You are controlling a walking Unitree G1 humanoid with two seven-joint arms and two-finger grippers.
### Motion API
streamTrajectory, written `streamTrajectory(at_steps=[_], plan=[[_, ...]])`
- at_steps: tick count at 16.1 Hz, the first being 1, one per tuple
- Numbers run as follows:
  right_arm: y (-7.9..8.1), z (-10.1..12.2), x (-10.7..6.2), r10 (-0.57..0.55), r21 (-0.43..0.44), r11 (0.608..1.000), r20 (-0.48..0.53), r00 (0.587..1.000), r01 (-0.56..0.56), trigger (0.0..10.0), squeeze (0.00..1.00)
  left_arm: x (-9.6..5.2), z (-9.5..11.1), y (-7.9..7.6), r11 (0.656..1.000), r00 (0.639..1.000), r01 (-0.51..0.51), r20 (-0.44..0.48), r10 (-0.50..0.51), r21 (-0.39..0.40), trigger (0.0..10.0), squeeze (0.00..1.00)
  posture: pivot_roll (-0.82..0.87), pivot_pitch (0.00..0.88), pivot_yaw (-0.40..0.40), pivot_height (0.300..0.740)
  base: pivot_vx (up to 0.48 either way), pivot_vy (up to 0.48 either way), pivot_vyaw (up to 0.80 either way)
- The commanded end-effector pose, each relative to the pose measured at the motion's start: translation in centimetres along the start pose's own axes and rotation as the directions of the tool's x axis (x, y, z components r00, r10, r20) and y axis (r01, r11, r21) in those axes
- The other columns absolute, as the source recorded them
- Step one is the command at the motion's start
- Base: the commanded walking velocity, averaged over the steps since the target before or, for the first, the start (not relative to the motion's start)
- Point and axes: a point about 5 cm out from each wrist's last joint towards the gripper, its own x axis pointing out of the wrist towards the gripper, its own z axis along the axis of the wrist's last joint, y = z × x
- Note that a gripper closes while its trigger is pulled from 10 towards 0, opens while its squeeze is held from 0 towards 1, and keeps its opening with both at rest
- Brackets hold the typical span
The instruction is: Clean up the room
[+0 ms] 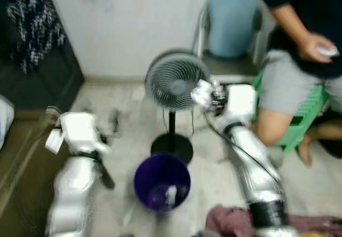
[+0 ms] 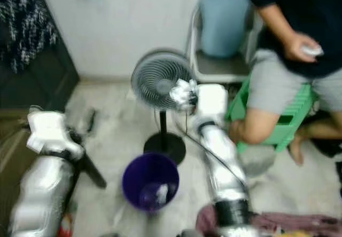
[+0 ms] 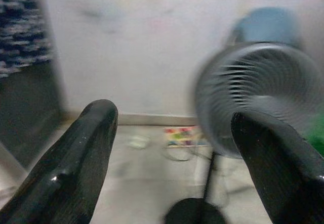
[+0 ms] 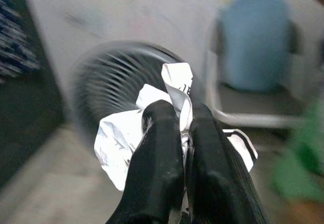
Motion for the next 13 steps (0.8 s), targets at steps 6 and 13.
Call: streamTrajectory(at_steps=[6, 13], plan=[[1.3, -0.5, 1.4, 0.011, -0.012, 1.000, -0.034, 0.999, -0.011, 10.0, 0.00, -1.9, 0.2, 2.9, 0.983, 0.998, 0.060, -0.032, -0.055, 0.173, 10.0, 0.00, 0.01, 0.000, -0.052, 0.740, 0.000, 0.000, 0.52], [1.0, -2.9, 2.2, -0.059, -0.011, 0.998, -0.191, 0.980, 0.058, 10.0, 0.00, -1.8, 0.9, 3.0, 0.970, 0.995, 0.104, -0.016, -0.103, 0.220, 10.0, 0.00, 0.02, 0.000, -0.051, 0.740, 0.000, 0.000, 0.00]])
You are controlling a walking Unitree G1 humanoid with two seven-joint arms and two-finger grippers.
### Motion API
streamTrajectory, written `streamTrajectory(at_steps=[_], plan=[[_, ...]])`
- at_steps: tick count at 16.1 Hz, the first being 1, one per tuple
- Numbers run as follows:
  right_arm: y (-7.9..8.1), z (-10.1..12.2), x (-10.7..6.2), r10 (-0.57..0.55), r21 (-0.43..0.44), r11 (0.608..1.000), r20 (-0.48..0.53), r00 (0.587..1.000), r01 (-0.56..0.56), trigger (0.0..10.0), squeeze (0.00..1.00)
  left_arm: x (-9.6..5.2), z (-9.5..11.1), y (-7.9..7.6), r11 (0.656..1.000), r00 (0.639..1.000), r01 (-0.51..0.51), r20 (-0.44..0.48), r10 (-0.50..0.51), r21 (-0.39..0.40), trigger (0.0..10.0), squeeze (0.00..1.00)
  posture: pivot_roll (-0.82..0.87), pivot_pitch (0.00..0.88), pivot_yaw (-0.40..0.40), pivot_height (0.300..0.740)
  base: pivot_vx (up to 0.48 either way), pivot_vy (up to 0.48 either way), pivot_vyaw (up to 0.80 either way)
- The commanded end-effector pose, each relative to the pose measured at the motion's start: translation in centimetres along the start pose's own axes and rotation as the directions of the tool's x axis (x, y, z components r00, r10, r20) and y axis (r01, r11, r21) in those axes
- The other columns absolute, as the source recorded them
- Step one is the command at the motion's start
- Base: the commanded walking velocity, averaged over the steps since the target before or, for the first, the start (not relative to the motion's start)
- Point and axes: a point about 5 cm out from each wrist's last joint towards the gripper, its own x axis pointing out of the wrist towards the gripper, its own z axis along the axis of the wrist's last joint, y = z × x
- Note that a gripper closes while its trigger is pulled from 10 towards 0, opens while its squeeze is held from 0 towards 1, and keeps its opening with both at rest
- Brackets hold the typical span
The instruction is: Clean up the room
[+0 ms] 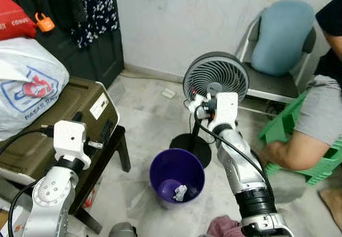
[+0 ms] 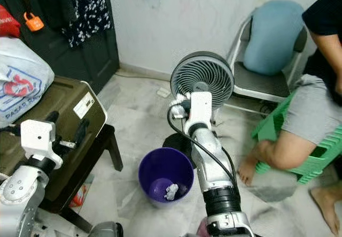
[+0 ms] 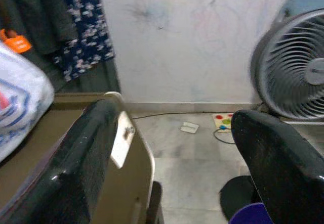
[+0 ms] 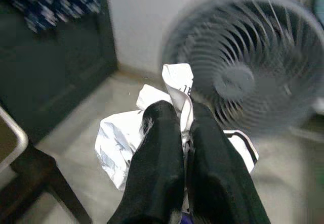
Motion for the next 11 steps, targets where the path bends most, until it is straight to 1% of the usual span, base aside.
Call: streamTrajectory(at_steps=[1, 2, 4, 6, 7, 8, 9, 10, 11], plan=[[-0.6, -0.4, 0.2, -0.044, 0.008, 0.999, -0.043, 0.998, 0.044, 10.0, 0.00, 0.4, 0.9, -0.4, 0.998, 0.998, 0.048, 0.034, -0.049, 0.032, 10.0, 0.00, 0.01, 0.000, -0.041, 0.740, 0.000, 0.000, 0.00], [-0.8, -0.6, 0.1, -0.055, 0.005, 0.998, -0.051, 0.997, 0.055, 10.0, 0.00, 0.5, 0.9, -0.5, 0.998, 0.998, 0.053, 0.036, -0.054, 0.030, 10.0, 0.00, 0.01, 0.000, -0.041, 0.740, 0.000, 0.000, 0.00], [-1.5, -1.3, 0.0, -0.082, -0.030, 0.996, -0.087, 0.993, 0.080, 10.0, 0.00, 0.9, 1.2, -0.8, 0.997, 0.996, 0.068, 0.052, -0.069, 0.025, 10.0, 0.00, 0.00, 0.000, -0.038, 0.740, 0.000, 0.000, 0.00], [-1.7, -1.8, 0.0, -0.103, -0.053, 0.994, -0.120, 0.987, 0.097, 10.0, 0.00, 1.1, 1.6, -1.1, 0.996, 0.994, 0.083, 0.065, -0.084, 0.015, 10.0, 0.00, 0.00, 0.000, -0.039, 0.740, 0.000, 0.000, 0.00], [-1.3, -2.0, -0.2, -0.099, -0.047, 0.994, -0.128, 0.987, 0.094, 10.0, 0.00, 0.5, 1.6, -1.2, 0.995, 0.993, 0.101, 0.060, -0.102, 0.021, 10.0, 0.00, 0.01, 0.000, -0.026, 0.740, 0.000, 0.000, 0.00], [-1.1, -2.1, -0.2, -0.095, -0.064, 0.994, -0.132, 0.987, 0.087, 10.0, 0.00, 0.3, 1.6, -1.3, 0.993, 0.992, 0.111, 0.054, -0.112, 0.035, 10.0, 0.00, 0.01, 0.000, -0.026, 0.740, 0.000, 0.000, 0.00], [-0.6, -2.6, -0.3, -0.082, -0.061, 0.995, -0.150, 0.985, 0.074, 10.0, 0.00, -0.2, 1.4, -1.6, 0.990, 0.990, 0.134, 0.040, -0.136, 0.044, 10.0, 0.00, 0.02, 0.000, -0.011, 0.740, 0.000, 0.000, 0.00], [0.2, -3.1, -0.7, -0.073, -0.050, 0.997, -0.162, 0.984, 0.065, 10.0, 0.00, -1.2, 1.3, -1.8, 0.980, 0.984, 0.175, 0.022, -0.178, 0.094, 10.0, 0.00, 0.03, 0.000, 0.006, 0.740, 0.000, 0.000, 0.00], [0.8, -3.3, -0.7, -0.066, -0.045, 0.997, -0.168, 0.983, 0.060, 10.0, 0.00, -1.7, 1.4, -2.1, 0.968, 0.977, 0.209, 0.013, -0.212, 0.139, 10.0, 0.00, 0.04, 0.000, 0.013, 0.740, 0.000, 0.000, 0.00]])
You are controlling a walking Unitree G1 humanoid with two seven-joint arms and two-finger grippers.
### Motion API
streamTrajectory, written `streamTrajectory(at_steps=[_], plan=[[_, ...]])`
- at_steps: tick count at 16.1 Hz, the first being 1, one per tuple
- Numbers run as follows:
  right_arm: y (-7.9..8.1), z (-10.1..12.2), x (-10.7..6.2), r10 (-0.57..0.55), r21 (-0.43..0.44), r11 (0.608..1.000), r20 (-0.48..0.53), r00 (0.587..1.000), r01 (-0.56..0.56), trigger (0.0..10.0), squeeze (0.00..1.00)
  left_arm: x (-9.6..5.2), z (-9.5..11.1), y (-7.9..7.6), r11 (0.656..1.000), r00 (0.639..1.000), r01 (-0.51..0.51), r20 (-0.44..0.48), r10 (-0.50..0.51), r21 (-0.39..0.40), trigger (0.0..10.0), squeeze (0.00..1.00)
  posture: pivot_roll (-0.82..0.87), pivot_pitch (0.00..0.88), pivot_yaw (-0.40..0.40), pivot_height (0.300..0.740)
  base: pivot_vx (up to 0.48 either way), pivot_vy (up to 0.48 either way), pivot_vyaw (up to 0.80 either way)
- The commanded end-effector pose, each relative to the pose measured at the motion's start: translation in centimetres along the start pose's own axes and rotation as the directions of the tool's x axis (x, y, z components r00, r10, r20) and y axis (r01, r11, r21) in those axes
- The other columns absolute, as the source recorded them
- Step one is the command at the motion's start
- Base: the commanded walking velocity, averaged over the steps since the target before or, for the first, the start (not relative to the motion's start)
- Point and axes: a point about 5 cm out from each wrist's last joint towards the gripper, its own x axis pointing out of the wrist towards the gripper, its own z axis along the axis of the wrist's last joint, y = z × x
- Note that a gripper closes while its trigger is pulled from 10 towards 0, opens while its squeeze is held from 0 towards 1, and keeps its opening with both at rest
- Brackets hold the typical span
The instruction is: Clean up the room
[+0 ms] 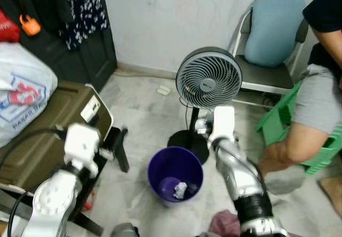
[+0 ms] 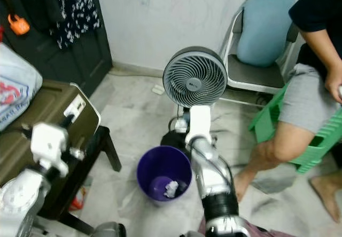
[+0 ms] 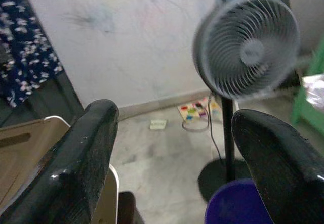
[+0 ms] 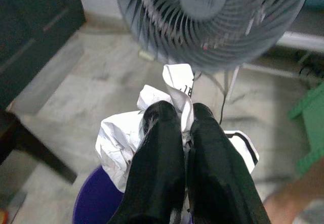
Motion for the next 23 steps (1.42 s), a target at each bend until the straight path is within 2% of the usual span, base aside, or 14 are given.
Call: streamTrajectory(at_steps=[1, 4, 6, 7, 9, 12, 16, 19, 23], plan=[[0.5, 0.6, 0.1, 0.004, -0.004, 1.000, 0.010, 1.000, -0.004, 10.0, 0.00, -0.1, 1.0, -0.3, 0.998, 0.999, 0.039, 0.033, -0.041, 0.056, 10.0, 0.00, 0.05, 0.009, 0.022, 0.740, 0.000, 0.000, 0.00], [1.1, 0.5, 0.6, 0.018, -0.011, 1.000, 0.000, 1.000, -0.018, 10.0, 0.00, -0.5, 1.6, -0.1, 0.992, 0.996, 0.082, 0.018, -0.084, 0.096, 10.0, 0.00, 0.07, 0.057, 0.051, 0.740, 0.000, 0.000, 0.00], [1.5, 0.3, 0.6, 0.013, -0.026, 1.000, -0.001, 1.000, -0.013, 10.0, 0.00, -1.7, 2.0, 0.9, 0.990, 0.997, 0.083, -0.007, -0.083, 0.115, 10.0, 0.00, 0.08, 0.114, 0.090, 0.740, 0.000, 0.000, 0.00], [1.6, 0.2, 0.8, 0.009, -0.032, 0.999, -0.006, 1.000, -0.009, 10.0, 0.00, -1.8, 2.1, 1.1, 0.989, 0.997, 0.081, -0.015, -0.080, 0.121, 10.0, 0.00, 0.09, 0.123, 0.093, 0.740, 0.000, 0.000, 0.00], [1.8, -0.3, 1.5, -0.008, -0.072, 0.997, -0.022, 1.000, 0.006, 10.0, 0.00, -2.5, 2.2, 1.0, 0.988, 0.995, 0.097, -0.040, -0.093, 0.116, 10.0, 0.00, 0.10, 0.165, 0.114, 0.740, 0.000, 0.000, 0.00], [1.4, -0.3, 2.4, -0.033, -0.080, 0.996, -0.033, 0.999, 0.030, 10.0, 0.00, -3.6, 2.2, 1.0, 0.991, 0.995, 0.080, -0.074, -0.073, 0.103, 10.0, 0.00, 0.12, 0.197, 0.136, 0.740, 0.000, 0.000, 0.00], [1.9, -0.5, 3.3, -0.031, -0.122, 0.992, -0.042, 0.999, 0.025, 10.0, 0.00, -4.6, 2.2, 1.5, 0.993, 0.992, 0.063, -0.115, -0.052, 0.095, 10.0, 0.00, 0.15, 0.226, 0.161, 0.740, 0.000, 0.000, 0.00], [2.0, -0.3, 3.8, -0.040, -0.112, 0.993, -0.051, 0.998, 0.034, 10.0, 0.00, -5.1, 2.4, 1.6, 0.993, 0.990, 0.061, -0.135, -0.047, 0.098, 10.0, 0.00, 0.17, 0.234, 0.174, 0.740, 0.000, 0.000, 0.00], [3.2, -0.5, 3.9, -0.018, -0.111, 0.994, -0.065, 0.998, 0.010, 10.0, 0.00, -6.3, 2.3, 2.3, 0.989, 0.980, 0.095, -0.184, -0.072, 0.117, 10.0, 0.00, 0.18, 0.238, 0.192, 0.740, 0.000, 0.000, 0.00]])
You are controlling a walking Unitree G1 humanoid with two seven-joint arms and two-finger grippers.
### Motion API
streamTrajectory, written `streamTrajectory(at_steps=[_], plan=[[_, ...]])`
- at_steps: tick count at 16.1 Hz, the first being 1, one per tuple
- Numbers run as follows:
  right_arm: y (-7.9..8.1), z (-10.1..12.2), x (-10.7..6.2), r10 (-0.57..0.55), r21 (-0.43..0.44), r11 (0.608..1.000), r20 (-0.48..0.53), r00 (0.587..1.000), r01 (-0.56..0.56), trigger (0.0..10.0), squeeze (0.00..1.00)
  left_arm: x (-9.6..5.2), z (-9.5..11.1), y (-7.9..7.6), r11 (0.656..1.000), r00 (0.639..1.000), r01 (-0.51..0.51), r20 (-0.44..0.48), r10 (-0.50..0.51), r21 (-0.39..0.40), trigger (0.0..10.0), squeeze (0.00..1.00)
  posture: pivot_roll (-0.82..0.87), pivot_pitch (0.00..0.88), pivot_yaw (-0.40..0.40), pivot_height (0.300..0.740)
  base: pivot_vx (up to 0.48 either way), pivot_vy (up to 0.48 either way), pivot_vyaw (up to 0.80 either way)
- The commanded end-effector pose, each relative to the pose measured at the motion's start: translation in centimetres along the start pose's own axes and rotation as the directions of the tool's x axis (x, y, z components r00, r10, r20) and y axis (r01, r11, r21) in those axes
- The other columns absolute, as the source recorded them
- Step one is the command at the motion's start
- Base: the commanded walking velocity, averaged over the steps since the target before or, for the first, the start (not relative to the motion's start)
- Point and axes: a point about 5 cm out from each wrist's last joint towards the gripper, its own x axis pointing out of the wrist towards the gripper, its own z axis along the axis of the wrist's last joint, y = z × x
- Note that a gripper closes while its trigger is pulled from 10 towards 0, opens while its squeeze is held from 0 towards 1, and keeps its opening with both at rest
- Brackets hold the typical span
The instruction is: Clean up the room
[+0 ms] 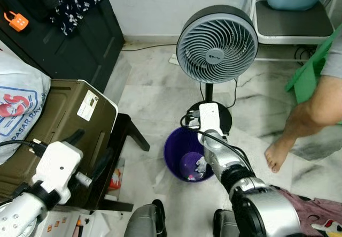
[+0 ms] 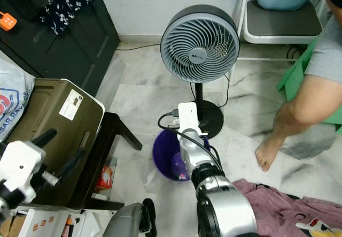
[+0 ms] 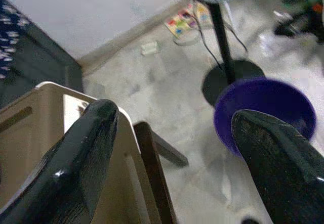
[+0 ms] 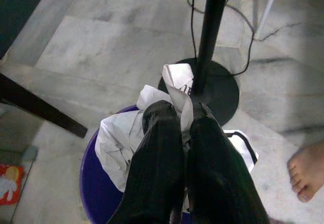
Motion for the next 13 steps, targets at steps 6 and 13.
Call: streamTrajectory(at_steps=[6, 13], plan=[[0.64, -0.16, 0.03, 0.000, 0.017, 1.000, -0.018, 1.000, 0.000, 10.0, 0.00, -0.47, 0.18, 0.85, 1.000, 1.000, 0.007, -0.013, -0.007, 0.020, 10.0, 0.00, 0.20, 0.239, 0.210, 0.740, 0.000, 0.000, 0.00], [0.22, 0.40, 0.21, -0.018, 0.036, 0.999, 0.001, 1.000, 0.018, 10.0, 1.00, -0.29, 0.21, 1.00, 1.000, 1.000, 0.004, -0.012, -0.004, 0.010, 10.0, 0.00, 0.20, 0.235, 0.213, 0.740, 0.000, 0.000, 0.00]])
